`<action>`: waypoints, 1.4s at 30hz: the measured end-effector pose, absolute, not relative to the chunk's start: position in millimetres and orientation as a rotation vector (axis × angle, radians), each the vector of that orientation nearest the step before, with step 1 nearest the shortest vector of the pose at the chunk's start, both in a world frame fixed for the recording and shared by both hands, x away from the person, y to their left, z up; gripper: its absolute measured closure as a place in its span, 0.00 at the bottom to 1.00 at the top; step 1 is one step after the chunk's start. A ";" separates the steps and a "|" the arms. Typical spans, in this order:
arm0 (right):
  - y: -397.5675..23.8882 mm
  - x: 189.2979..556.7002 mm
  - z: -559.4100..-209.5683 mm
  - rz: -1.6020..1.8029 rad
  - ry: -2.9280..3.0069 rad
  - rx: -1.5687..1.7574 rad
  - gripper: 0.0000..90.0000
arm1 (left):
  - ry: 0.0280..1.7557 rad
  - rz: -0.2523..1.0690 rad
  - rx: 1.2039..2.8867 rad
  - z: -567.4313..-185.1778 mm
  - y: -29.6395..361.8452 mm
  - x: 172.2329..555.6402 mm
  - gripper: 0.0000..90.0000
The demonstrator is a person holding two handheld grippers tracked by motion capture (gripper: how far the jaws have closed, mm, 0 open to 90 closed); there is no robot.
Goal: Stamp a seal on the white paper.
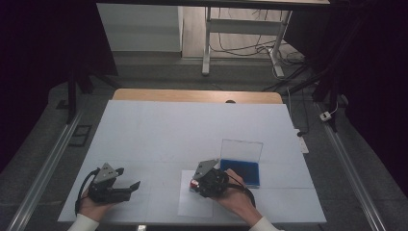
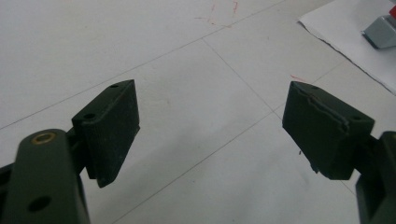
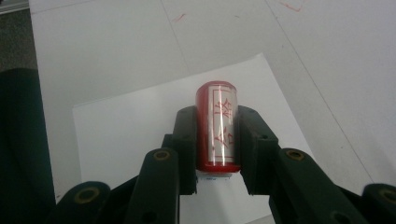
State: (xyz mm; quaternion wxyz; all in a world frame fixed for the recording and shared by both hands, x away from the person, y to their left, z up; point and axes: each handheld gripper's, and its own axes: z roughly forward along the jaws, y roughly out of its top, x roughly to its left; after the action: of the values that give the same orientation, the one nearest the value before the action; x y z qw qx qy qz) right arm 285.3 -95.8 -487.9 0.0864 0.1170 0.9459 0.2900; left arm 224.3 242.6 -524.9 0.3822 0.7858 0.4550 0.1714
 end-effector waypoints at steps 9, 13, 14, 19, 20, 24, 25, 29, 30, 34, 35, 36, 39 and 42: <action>-100.9 285.2 -479.0 0.913 2.792 0.379 0.78 | 1.159 0.438 2.006 -524.4 242.6 224.0 0.21; -104.8 286.3 -475.2 0.952 2.777 0.399 0.78 | 1.161 0.438 2.006 -524.9 242.7 224.4 0.21; -105.7 286.7 -474.3 0.960 2.772 0.403 0.78 | 1.161 0.438 2.005 -525.0 242.7 224.4 0.21; -109.8 287.9 -470.5 0.974 2.762 0.419 0.78 | 1.162 0.437 2.005 -525.1 242.9 224.5 0.21; -110.5 288.1 -470.1 0.980 2.759 0.423 0.78 | 1.162 0.437 2.005 -525.1 242.9 224.5 0.21; -113.3 288.8 -467.6 0.996 2.749 0.428 0.78 | 1.161 0.437 2.006 -525.1 242.8 224.5 0.21; -114.0 289.1 -467.1 1.003 2.743 0.429 0.78 | 1.162 0.436 2.005 -525.1 242.9 224.5 0.21; -117.4 289.6 -463.9 1.018 2.733 0.444 0.78 | 1.161 0.437 2.005 -525.0 242.9 224.5 0.21; -118.6 290.2 -462.8 1.020 2.727 0.439 0.78 | 1.161 0.438 2.005 -525.0 242.8 224.5 0.21; -124.1 291.5 -457.8 1.035 2.712 0.452 0.78 | 1.160 0.440 2.006 -524.7 242.8 224.9 0.21; -125.5 291.7 -456.6 1.046 2.703 0.459 0.78 | 1.161 0.439 2.007 -524.8 242.7 225.2 0.21; -127.5 292.0 -454.9 1.047 2.699 0.462 0.78 | 1.160 0.436 2.006 -524.9 242.5 225.6 0.21; -133.7 293.0 -450.0 1.058 2.677 0.484 0.78 | 1.159 0.437 2.007 -525.1 241.9 225.9 0.21; -140.9 294.9 -444.2 1.074 2.656 0.508 0.78 | 1.158 0.437 2.008 -525.1 242.2 225.8 0.21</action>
State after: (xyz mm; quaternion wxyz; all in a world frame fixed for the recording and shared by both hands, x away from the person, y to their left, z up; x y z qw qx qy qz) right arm 294.9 -140.9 -444.2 0.1156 0.1735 0.9068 0.3665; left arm 225.8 242.2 -525.1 0.3816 0.7869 0.4537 0.1713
